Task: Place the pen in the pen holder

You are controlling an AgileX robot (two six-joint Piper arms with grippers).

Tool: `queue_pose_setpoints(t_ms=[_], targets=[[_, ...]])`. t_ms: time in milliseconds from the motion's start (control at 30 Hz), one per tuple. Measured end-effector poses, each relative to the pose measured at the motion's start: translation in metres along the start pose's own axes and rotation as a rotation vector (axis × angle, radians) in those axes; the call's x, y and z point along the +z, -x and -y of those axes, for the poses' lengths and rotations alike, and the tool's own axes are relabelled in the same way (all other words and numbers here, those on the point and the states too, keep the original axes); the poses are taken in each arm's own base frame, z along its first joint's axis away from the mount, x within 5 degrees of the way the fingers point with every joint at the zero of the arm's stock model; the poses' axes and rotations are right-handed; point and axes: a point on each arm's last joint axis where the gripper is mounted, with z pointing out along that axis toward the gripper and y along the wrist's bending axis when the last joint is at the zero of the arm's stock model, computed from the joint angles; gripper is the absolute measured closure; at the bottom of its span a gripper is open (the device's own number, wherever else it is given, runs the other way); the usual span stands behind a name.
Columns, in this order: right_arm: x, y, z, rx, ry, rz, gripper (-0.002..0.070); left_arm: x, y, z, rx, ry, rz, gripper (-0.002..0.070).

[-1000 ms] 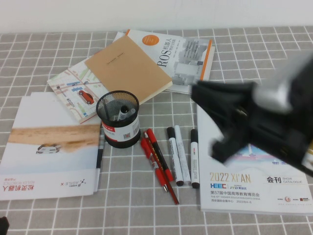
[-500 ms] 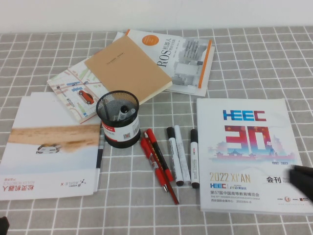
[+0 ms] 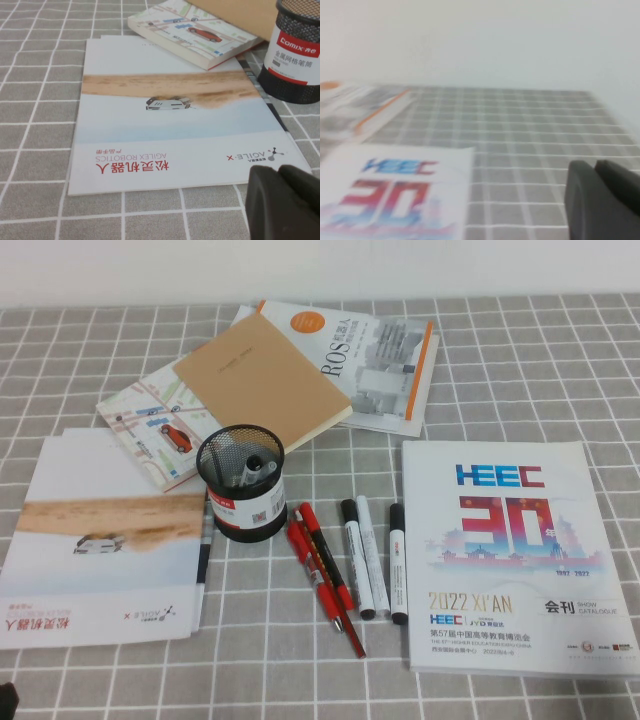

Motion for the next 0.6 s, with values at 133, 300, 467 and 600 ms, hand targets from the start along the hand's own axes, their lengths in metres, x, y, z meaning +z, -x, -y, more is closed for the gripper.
queue_pose_setpoints(t_ms=[133, 300, 467, 600], targets=[[-0.004, -0.003, 0.005, 0.016, -0.084, 0.01, 0.0688, 0.0, 0.0, 0.0, 0.0, 0.0, 0.0, 0.0678], [-0.004, -0.007, 0.007, 0.032, -0.112, -0.033, 0.0688, 0.0, 0.0, 0.0, 0.0, 0.0, 0.0, 0.0678], [-0.005, -0.018, 0.006, 0.07, -0.106, -0.157, 0.0688, 0.0, 0.0, 0.0, 0.0, 0.0, 0.0, 0.0678], [-0.007, -0.027, 0.005, 0.075, -0.104, -0.254, 0.0688, 0.0, 0.0, 0.0, 0.0, 0.0, 0.0, 0.0678]])
